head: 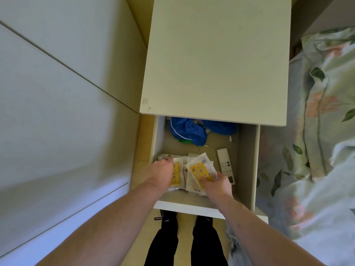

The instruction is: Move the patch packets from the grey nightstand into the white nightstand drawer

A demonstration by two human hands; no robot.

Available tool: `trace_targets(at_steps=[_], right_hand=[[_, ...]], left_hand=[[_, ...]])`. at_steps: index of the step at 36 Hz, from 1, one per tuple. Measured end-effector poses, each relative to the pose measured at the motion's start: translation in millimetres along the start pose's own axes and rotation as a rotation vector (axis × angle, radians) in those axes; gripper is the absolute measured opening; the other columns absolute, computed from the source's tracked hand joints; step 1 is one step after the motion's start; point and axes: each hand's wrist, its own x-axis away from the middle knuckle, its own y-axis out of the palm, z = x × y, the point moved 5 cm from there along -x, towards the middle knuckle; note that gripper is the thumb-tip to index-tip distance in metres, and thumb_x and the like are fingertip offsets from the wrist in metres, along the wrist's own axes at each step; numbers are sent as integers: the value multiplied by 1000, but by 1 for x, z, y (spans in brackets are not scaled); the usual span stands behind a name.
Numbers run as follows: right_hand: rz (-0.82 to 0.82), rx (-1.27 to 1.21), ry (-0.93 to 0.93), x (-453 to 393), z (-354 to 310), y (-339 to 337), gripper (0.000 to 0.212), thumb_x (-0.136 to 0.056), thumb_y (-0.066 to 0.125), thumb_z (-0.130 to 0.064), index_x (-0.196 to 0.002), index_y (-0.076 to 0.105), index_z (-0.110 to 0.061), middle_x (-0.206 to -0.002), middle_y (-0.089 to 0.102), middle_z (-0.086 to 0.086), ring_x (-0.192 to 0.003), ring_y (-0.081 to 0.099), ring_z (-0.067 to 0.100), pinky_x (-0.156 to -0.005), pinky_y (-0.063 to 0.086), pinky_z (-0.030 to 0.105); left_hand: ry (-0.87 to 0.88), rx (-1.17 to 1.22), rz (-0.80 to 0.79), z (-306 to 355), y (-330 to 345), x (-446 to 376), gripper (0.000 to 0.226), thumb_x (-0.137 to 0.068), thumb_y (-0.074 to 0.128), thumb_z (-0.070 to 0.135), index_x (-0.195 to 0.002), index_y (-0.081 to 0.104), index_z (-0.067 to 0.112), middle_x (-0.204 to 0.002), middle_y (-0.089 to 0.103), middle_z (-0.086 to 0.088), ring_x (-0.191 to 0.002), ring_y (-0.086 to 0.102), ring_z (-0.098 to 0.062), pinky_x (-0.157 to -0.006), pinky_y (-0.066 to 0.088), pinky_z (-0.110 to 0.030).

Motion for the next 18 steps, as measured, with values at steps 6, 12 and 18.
trace_targets(at_steps=[6,12,18], right_hand=[[76,123,-52,-1,6,-2,29,-95,70,-25,-122,65,-20,-100,66,-4,-93,64,18,-77,56,30],[96,247,-113,7,14,-3,18,-96,64,-18,-113,70,-20,-90,68,-5,-83,66,16,-61,50,23],[69,331,-158,8,14,3,30,-95,52,-9,-113,71,-25,-104,69,2,-87,67,18,-70,60,32]], left_hand=[[12,29,14,-1,1,1,66,-88,75,22,-143,40,12,-119,65,-8,-103,68,-23,-79,57,-31],[5,69,34,-4,4,4,76,-85,73,7,-150,33,9,-118,65,-9,-99,69,-25,-76,59,-33],[-32,176,25,-11,8,10,85,-89,69,8,-158,20,11,-120,65,-8,-102,68,-23,-83,60,-33]])
